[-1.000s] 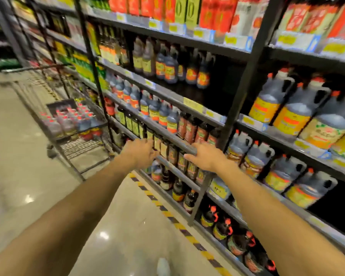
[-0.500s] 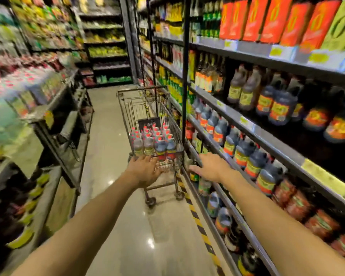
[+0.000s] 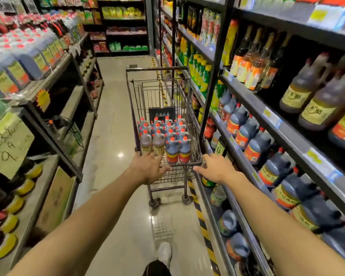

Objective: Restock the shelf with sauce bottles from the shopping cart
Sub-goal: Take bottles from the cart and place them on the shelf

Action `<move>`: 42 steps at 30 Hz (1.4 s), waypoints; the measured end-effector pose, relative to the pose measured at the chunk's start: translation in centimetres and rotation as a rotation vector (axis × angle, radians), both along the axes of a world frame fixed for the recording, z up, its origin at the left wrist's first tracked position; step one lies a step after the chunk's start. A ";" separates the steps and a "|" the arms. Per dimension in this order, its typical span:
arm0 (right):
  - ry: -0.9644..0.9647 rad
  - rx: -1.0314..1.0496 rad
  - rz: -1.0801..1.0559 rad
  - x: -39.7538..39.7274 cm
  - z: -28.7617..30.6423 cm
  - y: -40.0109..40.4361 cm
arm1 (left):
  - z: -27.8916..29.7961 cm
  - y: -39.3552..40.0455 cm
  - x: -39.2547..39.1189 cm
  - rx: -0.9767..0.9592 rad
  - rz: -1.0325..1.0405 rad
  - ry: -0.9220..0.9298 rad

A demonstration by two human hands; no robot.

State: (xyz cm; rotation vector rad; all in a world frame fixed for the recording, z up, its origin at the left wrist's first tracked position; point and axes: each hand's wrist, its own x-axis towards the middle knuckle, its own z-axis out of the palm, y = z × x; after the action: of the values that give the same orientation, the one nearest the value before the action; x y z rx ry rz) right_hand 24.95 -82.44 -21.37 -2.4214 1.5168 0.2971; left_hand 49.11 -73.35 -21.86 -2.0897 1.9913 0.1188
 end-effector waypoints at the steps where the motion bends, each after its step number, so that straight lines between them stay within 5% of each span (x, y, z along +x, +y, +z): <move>1: 0.007 0.012 0.004 0.7 -0.5 -1.9 | -0.6 -2.0 0.8 0.005 0.000 0.015; 16: 0.026 0.166 -0.031 8.5 -8.2 -24.1 | -8.9 -25.5 8.5 0.178 -0.001 0.117; 25: -0.123 0.325 0.005 13.5 -15.5 -34.9 | -16.1 -34.4 10.6 0.243 0.259 0.253; 42: 0.074 0.332 0.100 17.6 -30.0 -40.4 | -31.2 -41.9 9.9 0.307 0.336 0.565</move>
State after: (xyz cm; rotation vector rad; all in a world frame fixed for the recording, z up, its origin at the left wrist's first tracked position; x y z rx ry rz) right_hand 42.55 -122.80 -51.36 -2.2434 1.2596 0.6131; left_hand 59.05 -115.22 -53.08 -2.3215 1.6954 1.1095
